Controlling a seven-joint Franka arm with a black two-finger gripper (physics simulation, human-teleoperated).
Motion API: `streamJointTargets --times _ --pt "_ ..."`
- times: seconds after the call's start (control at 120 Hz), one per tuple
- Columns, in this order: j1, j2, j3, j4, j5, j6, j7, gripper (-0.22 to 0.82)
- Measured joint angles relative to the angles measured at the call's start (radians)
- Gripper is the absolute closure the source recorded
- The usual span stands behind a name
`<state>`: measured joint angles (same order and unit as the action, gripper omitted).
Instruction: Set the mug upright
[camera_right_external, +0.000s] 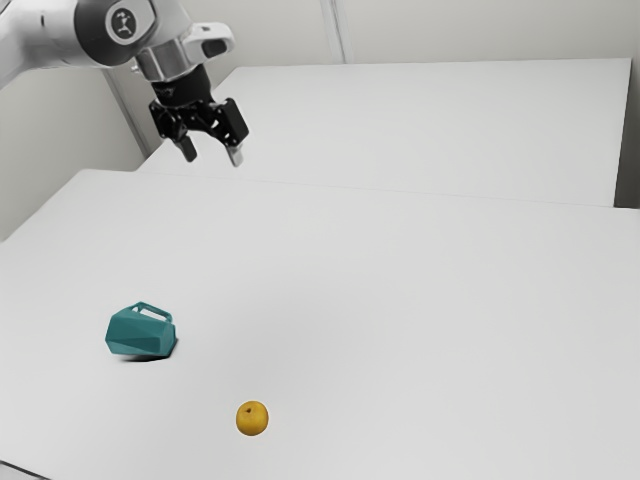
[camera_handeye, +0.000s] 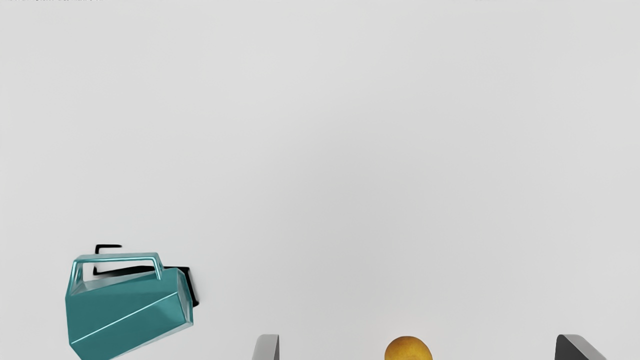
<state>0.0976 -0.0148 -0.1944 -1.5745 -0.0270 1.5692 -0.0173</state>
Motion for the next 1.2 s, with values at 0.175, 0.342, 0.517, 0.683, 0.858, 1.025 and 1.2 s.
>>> streamJointTargets --times 0.175,0.342,0.517,0.683,0.858,1.025,1.2 --pt "0.019 -0.006 -0.006 -0.007 0.004 0.017 -0.002 0.0" --pt "0.023 -0.062 -0.011 -0.104 0.003 0.046 -0.006 0.0" --pt "0.018 -0.128 -0.008 -0.283 -0.049 0.071 -0.039 0.0" --pt "0.091 -0.231 0.012 -0.463 -0.127 0.124 0.034 0.0" --pt "0.128 -0.261 0.123 -0.552 -0.192 0.169 0.182 0.0" --pt "0.13 -0.224 0.272 -0.583 -0.225 0.193 0.334 0.0" --pt "0.147 -0.149 0.405 -0.582 -0.263 0.213 0.487 0.0"
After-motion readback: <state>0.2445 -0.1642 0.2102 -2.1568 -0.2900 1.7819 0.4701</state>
